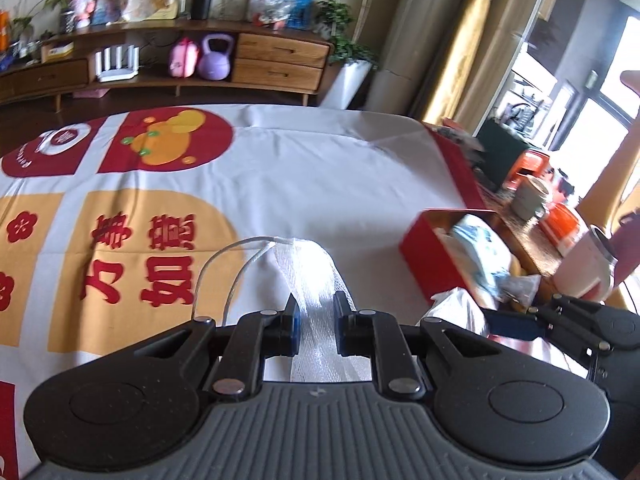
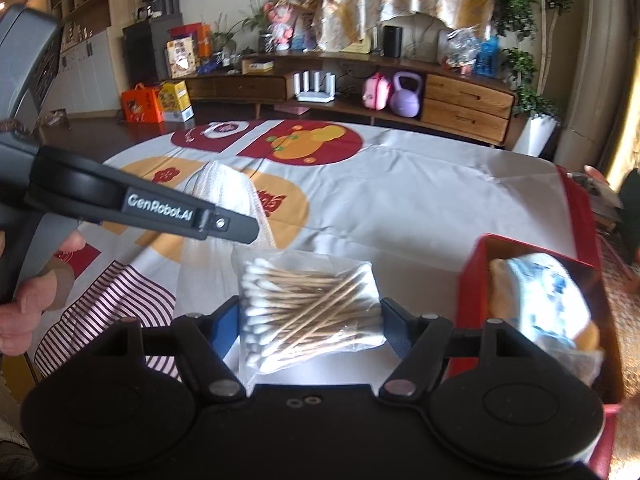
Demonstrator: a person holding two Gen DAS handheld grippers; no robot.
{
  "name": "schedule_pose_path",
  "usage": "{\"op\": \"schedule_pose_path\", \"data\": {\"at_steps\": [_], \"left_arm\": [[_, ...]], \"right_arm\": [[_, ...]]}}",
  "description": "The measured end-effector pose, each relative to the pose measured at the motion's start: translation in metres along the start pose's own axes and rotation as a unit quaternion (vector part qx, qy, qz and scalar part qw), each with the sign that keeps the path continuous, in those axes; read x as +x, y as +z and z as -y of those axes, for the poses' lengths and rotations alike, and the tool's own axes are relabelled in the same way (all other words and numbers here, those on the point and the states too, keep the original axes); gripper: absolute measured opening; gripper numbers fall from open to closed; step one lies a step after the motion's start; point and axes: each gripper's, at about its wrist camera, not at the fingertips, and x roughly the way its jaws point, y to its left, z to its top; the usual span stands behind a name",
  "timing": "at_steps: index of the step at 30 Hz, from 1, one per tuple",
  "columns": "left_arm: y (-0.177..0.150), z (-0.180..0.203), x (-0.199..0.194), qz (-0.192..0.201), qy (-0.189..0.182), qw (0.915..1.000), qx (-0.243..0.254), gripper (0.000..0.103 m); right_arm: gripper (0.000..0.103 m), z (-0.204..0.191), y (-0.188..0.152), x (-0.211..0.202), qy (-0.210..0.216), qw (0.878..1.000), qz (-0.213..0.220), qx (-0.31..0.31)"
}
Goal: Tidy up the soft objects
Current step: 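Carry the mesh sleeve and cotton swab bag over the red box and lower them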
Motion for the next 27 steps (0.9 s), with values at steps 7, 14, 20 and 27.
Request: {"op": "schedule_pose_path", "data": {"at_steps": [7, 14, 20, 27], "left_arm": [[-0.001, 0.038, -0.011, 0.002, -0.022, 0.9994, 0.028, 0.016], [0.001, 0.079, -0.015, 0.003, -0.047, 0.9973, 0.056, 0.016], [0.005, 0.114, -0.011, 0.003, -0.062, 0.9949, 0.080, 0.016], [0.009, 0.155, 0.005, -0.003, -0.076, 0.9913, 0.107, 0.016]], "right_arm": [[0.072, 0.027, -0.009, -0.028, -0.025, 0.999, 0.013, 0.019], [0.072, 0.058, -0.023, -0.051, -0.054, 0.998, 0.025, 0.034], [0.072, 0.090, -0.036, -0.066, -0.078, 0.995, 0.036, 0.057], [0.072, 0.127, -0.053, -0.077, -0.106, 0.991, 0.038, 0.079]]}}
